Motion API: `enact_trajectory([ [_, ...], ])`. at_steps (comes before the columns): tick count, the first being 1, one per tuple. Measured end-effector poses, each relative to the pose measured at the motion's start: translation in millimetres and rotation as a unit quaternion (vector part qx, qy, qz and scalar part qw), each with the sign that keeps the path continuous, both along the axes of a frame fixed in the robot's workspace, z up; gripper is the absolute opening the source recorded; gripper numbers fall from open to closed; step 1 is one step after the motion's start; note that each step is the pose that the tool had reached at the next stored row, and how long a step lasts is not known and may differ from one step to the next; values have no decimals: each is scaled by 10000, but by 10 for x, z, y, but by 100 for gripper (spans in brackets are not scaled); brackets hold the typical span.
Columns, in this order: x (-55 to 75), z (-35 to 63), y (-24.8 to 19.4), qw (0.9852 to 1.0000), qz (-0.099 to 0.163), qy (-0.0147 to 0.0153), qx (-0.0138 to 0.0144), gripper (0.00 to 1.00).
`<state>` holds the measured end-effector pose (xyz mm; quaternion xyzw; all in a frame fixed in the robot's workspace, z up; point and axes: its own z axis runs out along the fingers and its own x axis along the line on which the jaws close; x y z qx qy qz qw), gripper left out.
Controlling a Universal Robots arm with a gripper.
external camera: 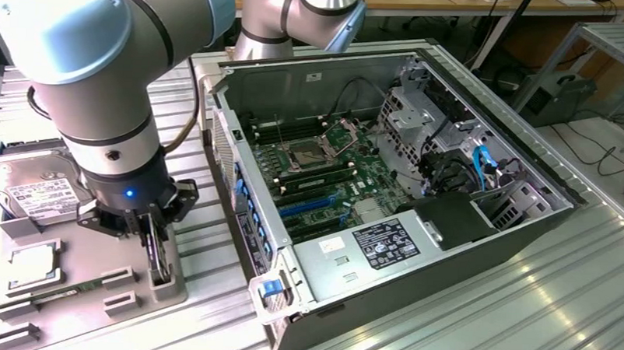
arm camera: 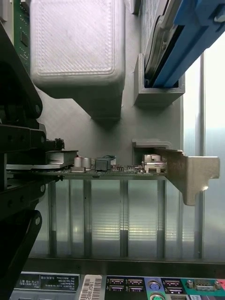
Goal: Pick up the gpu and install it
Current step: 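Pick up the gpu and move the gpu toward the slot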
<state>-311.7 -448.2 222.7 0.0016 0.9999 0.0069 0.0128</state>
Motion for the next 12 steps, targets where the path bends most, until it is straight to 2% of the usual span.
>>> enact_trajectory([
  [12, 1, 159, 1, 10000, 0, -2, 2, 28],
])
